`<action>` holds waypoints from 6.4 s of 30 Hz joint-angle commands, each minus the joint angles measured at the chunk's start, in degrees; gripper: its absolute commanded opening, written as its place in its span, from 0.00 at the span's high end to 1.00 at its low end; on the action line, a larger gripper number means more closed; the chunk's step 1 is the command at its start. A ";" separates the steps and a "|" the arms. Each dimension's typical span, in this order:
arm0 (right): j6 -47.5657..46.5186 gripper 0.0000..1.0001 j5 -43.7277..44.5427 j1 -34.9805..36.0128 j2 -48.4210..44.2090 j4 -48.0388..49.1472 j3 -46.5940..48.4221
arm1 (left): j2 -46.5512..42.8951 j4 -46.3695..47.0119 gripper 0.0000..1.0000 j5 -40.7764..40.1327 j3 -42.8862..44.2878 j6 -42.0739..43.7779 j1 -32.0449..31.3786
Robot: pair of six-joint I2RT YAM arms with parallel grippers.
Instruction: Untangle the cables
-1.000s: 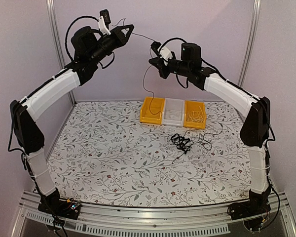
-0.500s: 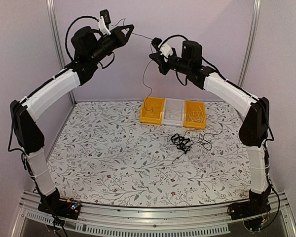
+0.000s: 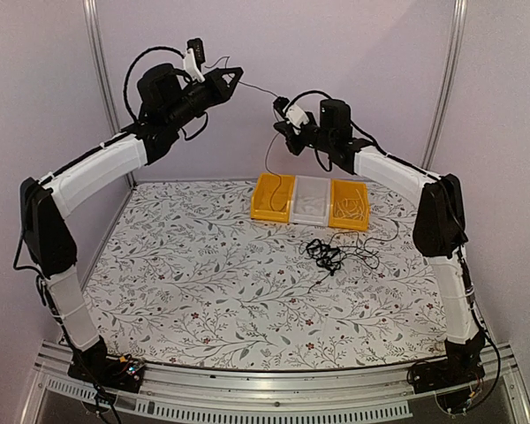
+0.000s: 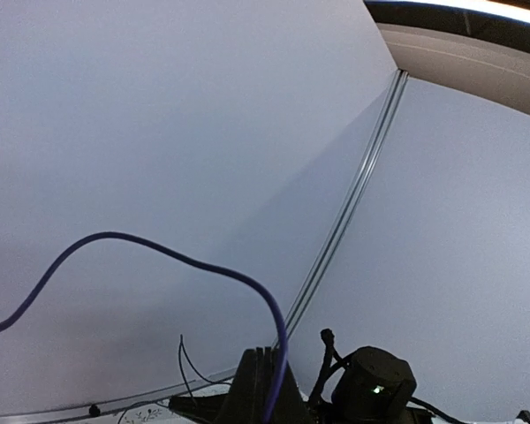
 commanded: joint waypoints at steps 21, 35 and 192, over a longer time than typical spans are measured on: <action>-5.84 0.99 -6.03 -1.60 10.15 -15.42 -6.39 | -3.65 -4.82 1.00 -15.68 -16.91 2.44 -2.82; -7.74 0.51 -5.83 -0.40 -2.60 -20.60 -19.21 | 0.62 -6.33 1.00 -28.65 -15.50 2.84 -4.55; -2.33 1.00 -3.05 -0.41 5.64 -6.63 -2.30 | -55.89 -37.13 0.58 -38.25 -59.63 -20.72 -11.74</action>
